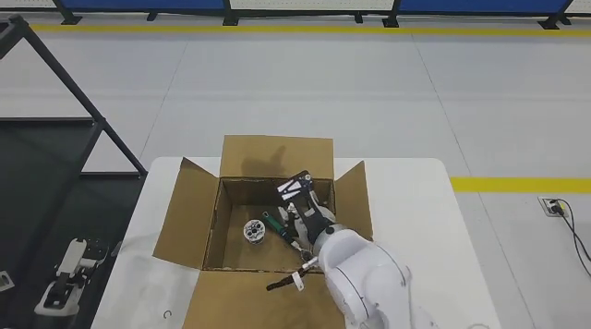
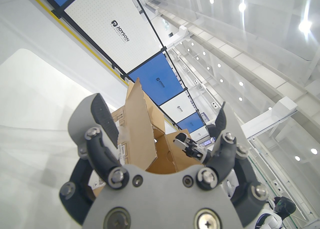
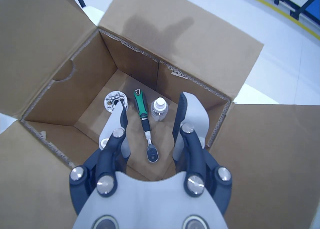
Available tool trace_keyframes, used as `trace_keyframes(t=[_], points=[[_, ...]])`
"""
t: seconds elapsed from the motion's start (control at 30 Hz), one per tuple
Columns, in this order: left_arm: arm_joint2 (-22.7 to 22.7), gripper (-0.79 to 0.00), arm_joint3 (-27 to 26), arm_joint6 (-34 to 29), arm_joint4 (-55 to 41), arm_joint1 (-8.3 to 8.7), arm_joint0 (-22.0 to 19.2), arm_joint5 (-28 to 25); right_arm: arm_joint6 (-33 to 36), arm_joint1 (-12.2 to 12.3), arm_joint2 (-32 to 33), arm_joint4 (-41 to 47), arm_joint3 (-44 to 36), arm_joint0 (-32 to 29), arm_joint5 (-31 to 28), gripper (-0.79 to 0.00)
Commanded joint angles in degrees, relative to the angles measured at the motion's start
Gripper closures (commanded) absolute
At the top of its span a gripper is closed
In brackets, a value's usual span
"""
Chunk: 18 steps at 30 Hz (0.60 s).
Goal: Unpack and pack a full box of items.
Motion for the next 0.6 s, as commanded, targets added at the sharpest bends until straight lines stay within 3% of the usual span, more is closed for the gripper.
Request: trace_keyframes(t=[0.0,0.03,0.27,0.5,0.57], points=[[0.0,-0.785,0.0,0.0,0.0,0.00,0.0,0.0,0.5,0.3,1.3,-0.6,-4.4,-1.4,-1.1,-0.600],[0.0,-0.785,0.0,0.0,0.0,0.00,0.0,0.0,0.9,0.4,2.0,-1.0,-6.2,-1.9,-1.1,-0.782],[0.0,-0.785,0.0,0.0,0.0,0.00,0.0,0.0,3.5,1.2,11.5,2.8,-15.7,-4.6,-0.4,-0.785],[0.0,-0.785,0.0,0.0,0.0,0.00,0.0,0.0,9.2,2.2,25.1,18.1,-15.3,-6.2,-4.5,-0.785],[0.0,-0.785,0.0,0.0,0.0,0.00,0.0,0.0,9.7,2.3,25.8,18.8,-15.1,-6.2,-4.7,-0.785]])
